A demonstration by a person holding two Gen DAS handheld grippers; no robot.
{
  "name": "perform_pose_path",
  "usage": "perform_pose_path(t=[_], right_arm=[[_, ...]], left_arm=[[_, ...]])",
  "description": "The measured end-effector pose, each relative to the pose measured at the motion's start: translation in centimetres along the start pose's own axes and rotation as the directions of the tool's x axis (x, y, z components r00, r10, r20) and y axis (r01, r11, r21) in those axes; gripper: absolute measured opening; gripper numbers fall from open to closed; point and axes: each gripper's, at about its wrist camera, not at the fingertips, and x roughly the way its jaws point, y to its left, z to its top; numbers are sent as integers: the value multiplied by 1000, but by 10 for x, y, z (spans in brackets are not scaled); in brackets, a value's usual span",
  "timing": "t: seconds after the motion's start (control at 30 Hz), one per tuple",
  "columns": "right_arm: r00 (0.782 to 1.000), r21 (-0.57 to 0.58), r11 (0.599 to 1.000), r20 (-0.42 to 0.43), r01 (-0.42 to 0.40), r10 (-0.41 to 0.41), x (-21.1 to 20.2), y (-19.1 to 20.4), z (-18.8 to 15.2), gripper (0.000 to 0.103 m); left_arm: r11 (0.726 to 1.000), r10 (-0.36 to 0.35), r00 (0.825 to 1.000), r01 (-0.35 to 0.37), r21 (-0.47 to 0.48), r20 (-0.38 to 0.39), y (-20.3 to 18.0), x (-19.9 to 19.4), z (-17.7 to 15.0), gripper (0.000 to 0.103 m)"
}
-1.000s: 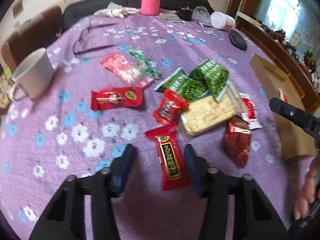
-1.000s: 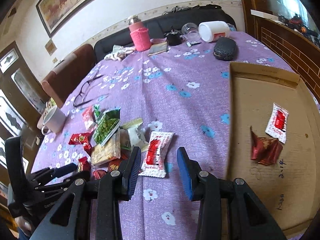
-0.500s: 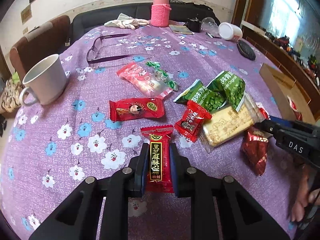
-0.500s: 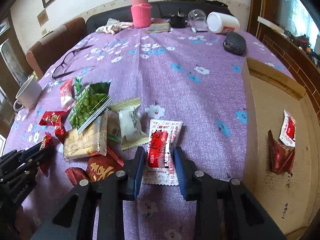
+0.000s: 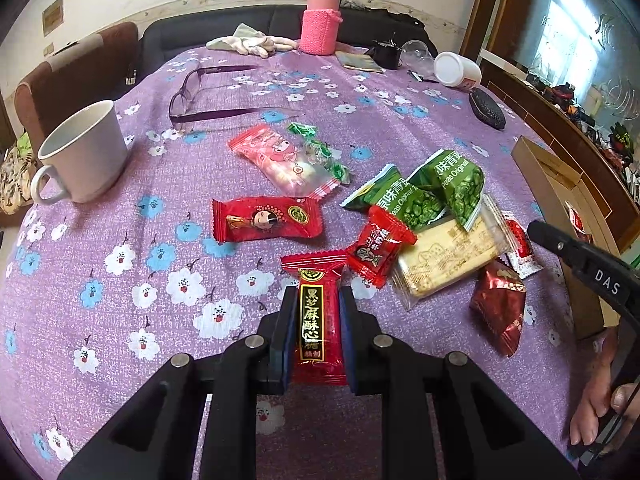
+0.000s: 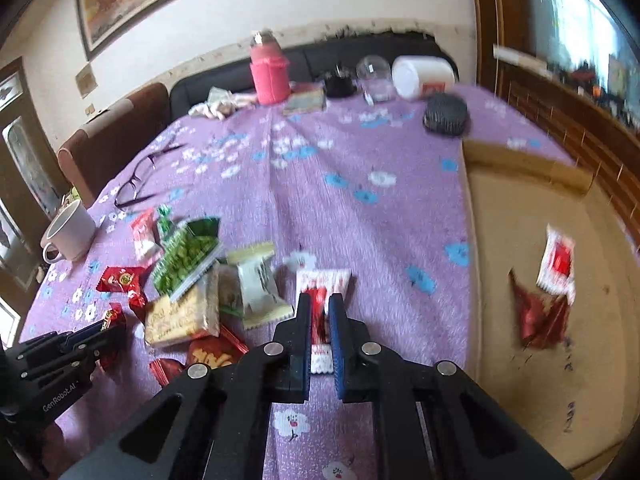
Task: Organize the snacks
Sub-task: 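Grasp a red black-labelled snack bar with left while right grasps another white sachet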
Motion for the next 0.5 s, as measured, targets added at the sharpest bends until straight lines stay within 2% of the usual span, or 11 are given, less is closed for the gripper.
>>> perform_pose_path(t=[0.03, 0.17, 0.3, 0.4, 0.43, 0.5], right_arm=[[1000, 3, 1000, -16, 1, -1, 3, -1, 0, 14], [1000, -22, 1000, -29, 11, -12, 6, 3, -4, 44], [1000, -45, 999, -11, 21, -22, 6, 9, -4, 45], [997, -69, 996, -45, 54, -57, 17, 12, -4, 45], [996, -81, 995, -60, 57, -61, 21, 13, -5, 44], [993, -142, 984, -39, 108, -115, 23, 21, -7, 33]], left_arm=[[1000, 2, 1000, -2, 2, 0, -1, 0, 0, 19], [1000, 1, 1000, -1, 2, -1, -1, 0, 0, 19], [1000, 2, 1000, -2, 1, 0, -1, 0, 0, 19], [1000, 1, 1000, -1, 1, 0, -1, 0, 0, 19], [1000, 1, 1000, -1, 1, 0, -1, 0, 0, 19], [1000, -2, 1000, 2, 2, 0, -3, 1, 0, 19]])
